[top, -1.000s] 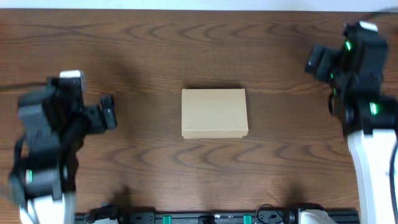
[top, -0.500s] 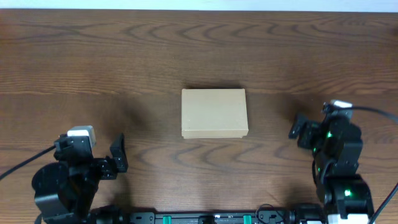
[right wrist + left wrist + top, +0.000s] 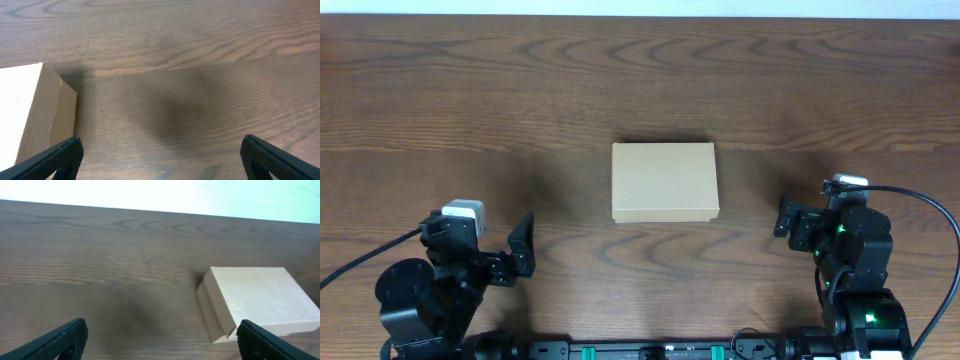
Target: Pack container
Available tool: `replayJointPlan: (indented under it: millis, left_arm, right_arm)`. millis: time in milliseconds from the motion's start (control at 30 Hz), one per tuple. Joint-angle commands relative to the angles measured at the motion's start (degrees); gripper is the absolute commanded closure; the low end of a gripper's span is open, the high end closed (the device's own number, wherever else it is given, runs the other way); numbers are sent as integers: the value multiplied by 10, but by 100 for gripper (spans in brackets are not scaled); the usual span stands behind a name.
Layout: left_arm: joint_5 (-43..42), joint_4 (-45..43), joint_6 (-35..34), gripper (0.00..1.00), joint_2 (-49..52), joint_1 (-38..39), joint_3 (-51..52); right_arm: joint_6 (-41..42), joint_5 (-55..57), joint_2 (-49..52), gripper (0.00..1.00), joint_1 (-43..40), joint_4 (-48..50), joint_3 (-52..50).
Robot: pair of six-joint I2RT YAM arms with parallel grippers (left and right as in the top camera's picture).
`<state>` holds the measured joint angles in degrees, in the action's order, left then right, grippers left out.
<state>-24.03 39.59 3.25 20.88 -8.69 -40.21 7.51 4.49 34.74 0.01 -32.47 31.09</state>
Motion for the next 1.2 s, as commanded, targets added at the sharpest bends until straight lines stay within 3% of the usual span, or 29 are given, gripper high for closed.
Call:
replayJointPlan:
  millis: [0,233,367,467,633,767,1167]
  left_arm:
    - [-35,3,10,4,0,11,-1]
    - [10,9,10,4,0,95,0]
    - [150,9,10,4,0,162,0]
    - [207,9,10,4,0,192,0]
    - [219,10,12,4,0,196,0]
    - [294,24,15,5,0,196,4]
    - [294,66,15,5,0,196,4]
  right_arm:
    - [-10,-5,-3,1,2,-1,-1]
    - [-7,-5,-3,2,5,-1,-2]
    - [2,-5,-2,1,5,-1,-2]
    - [5,-7,-2,1,5,-2,-2]
    - [12,-1,-1,1,4,-1,-2]
    - [12,-2,9,1,5,-10,-2]
    - [34,-39,76,1,5,-5,-2]
